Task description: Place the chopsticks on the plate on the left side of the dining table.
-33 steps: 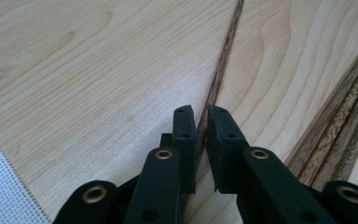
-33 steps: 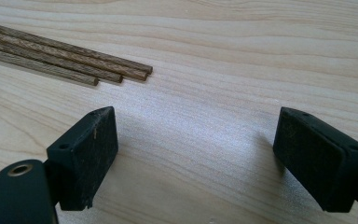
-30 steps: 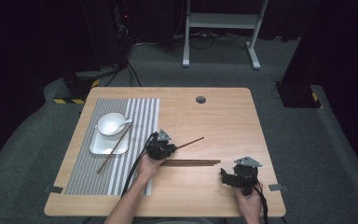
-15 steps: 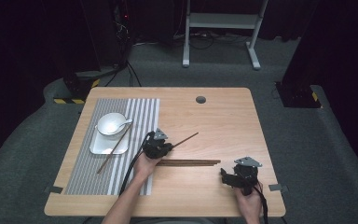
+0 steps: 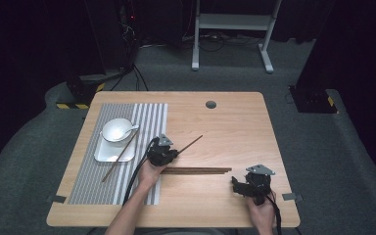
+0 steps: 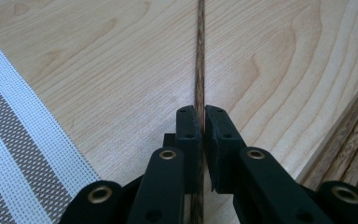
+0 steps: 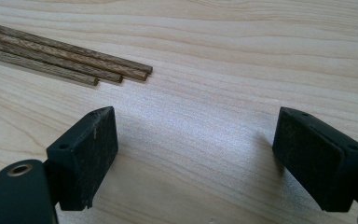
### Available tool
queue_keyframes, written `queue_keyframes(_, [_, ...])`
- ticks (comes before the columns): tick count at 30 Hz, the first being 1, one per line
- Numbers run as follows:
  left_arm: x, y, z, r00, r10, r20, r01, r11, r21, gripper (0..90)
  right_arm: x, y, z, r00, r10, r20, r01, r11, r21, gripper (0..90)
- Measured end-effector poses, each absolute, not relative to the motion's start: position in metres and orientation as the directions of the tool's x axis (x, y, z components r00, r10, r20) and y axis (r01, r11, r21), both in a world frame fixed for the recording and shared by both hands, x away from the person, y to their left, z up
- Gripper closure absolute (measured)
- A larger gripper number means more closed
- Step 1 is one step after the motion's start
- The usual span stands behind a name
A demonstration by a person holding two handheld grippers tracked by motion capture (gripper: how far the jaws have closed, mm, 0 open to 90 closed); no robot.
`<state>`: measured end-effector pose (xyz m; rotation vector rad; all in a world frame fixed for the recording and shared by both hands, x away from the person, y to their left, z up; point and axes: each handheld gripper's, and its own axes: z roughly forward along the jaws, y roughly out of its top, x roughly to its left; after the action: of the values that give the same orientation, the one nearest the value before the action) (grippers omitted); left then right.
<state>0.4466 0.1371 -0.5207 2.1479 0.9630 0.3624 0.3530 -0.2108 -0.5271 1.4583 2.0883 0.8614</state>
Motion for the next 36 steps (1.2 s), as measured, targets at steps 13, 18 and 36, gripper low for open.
queue_keyframes(13, [0.446,0.142,-0.520,0.678,0.734,-0.037,0.524,-0.449,0.724,84.3,0.353,-0.211,-0.527,-0.341,0.940,-0.010,0.660,0.246,0.710,13.8])
queue_keyframes(18, [0.445,0.144,-0.518,0.676,0.736,-0.036,0.523,-0.445,0.727,84.4,0.353,-0.211,-0.527,-0.341,0.940,-0.010,0.660,0.247,0.710,13.8])
queue_keyframes(36, [0.434,0.146,-0.501,0.677,0.735,-0.036,0.509,-0.432,0.745,84.4,0.353,-0.211,-0.527,-0.341,0.940,-0.009,0.660,0.246,0.710,13.8])
